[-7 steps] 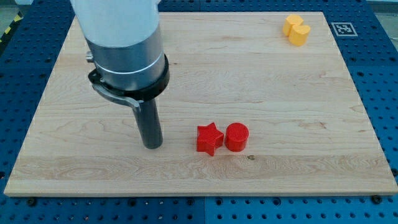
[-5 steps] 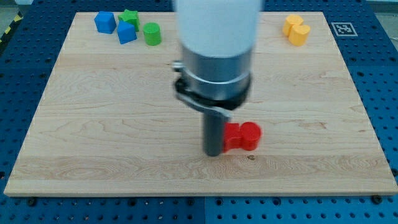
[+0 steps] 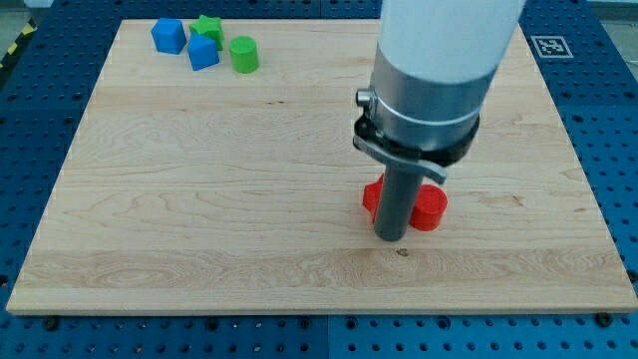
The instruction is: Push the red star closer to yellow heart
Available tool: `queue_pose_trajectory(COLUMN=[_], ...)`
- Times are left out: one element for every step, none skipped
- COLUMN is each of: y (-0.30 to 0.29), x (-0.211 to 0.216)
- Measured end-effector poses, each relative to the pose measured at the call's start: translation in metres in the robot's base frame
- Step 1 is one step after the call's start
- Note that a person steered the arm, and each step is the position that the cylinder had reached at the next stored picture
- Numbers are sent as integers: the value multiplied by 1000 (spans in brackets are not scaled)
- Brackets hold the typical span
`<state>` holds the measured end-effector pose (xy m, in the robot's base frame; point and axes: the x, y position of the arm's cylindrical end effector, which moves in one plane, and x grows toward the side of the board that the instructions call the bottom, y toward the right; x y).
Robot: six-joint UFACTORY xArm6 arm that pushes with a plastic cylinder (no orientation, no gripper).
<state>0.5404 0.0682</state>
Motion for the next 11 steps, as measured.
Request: queue_pose_trajectory(y=[0, 0, 0, -5, -18, -40, -64, -64, -54, -45, -28], x=[-26, -53, -84, -105, -102, -99, -130, -134, -131, -131, -131])
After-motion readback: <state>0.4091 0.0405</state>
